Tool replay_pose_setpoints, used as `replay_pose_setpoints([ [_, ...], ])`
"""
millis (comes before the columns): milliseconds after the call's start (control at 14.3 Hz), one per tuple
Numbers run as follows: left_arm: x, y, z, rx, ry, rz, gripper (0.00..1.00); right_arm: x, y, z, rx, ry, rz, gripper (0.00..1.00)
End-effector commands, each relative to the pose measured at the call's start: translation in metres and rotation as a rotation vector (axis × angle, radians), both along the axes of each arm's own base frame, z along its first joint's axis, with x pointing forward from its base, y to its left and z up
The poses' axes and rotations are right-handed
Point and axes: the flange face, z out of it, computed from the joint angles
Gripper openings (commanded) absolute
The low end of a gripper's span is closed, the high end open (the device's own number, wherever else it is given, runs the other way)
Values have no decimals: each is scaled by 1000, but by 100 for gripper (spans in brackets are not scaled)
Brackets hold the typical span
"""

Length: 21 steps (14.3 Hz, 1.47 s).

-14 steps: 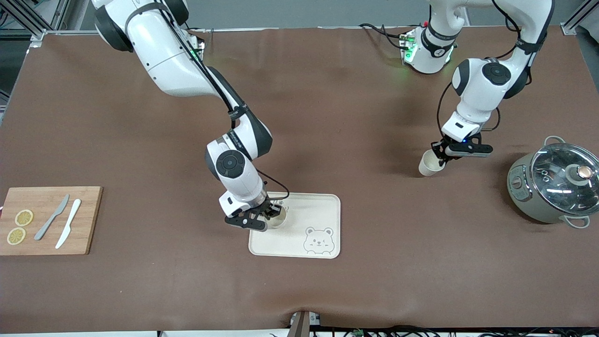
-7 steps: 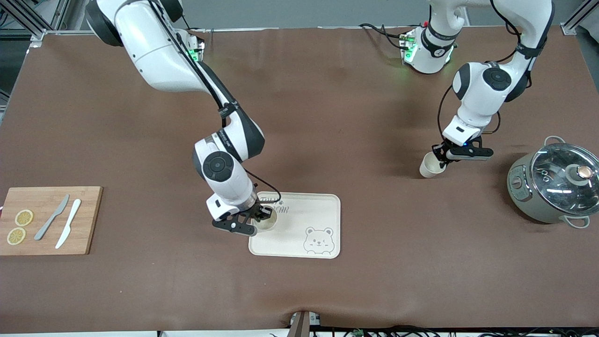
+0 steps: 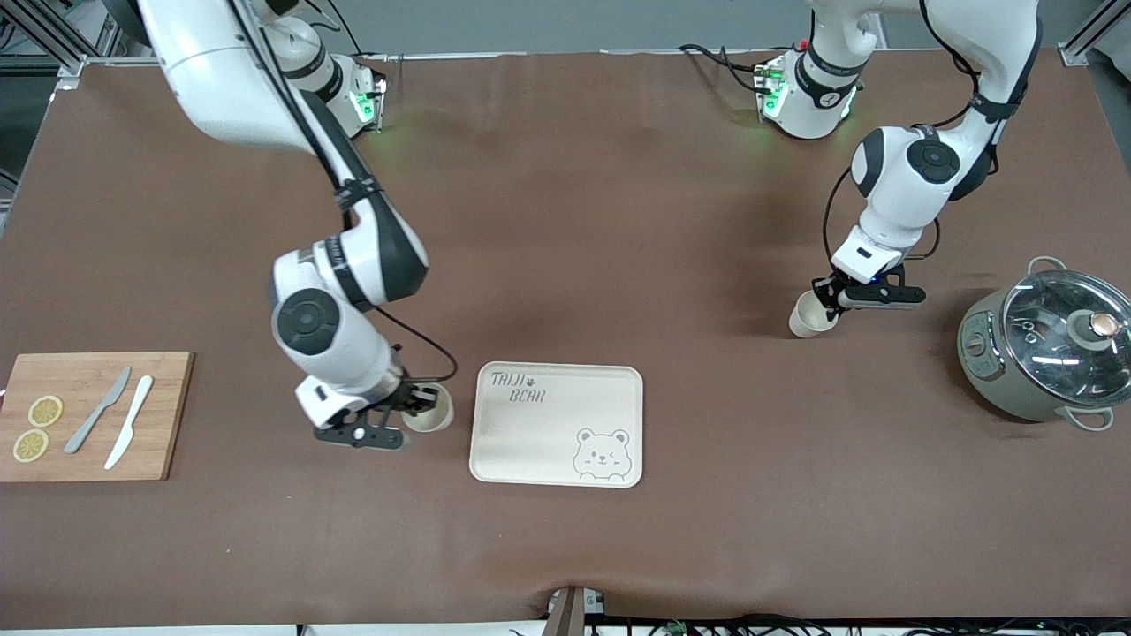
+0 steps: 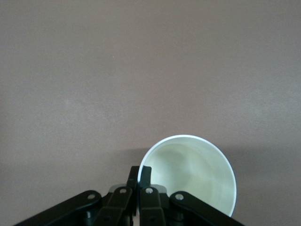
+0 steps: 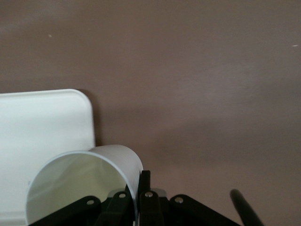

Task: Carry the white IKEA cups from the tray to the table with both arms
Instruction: 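Carry the cup toward the board with the right gripper while the left gripper lowers, then open the left gripper beside the pot and raise it off the cup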

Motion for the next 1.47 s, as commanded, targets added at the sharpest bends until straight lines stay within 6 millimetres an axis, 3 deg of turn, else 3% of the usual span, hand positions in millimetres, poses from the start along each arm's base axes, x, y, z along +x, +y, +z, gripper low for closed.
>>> replay_pose_setpoints([
  [0, 4, -10, -8, -7, 10, -12, 100, -17, -49, 10, -8, 24, 67, 0],
  [629, 6, 2, -12, -9, 17, 16, 100, -16, -180, -4, 20, 47, 222, 0],
  [838, 7, 3, -8, -10, 11, 20, 100, -17, -219, -22, 19, -3, 292, 0],
  [1048, 6, 4, 6, -1, 67, 21, 100, -14, -237, -36, 13, -33, 310, 0],
  [1397, 9, 6, 47, 13, 146, 22, 100, -12, -240, -60, 38, -59, 322, 0],
])
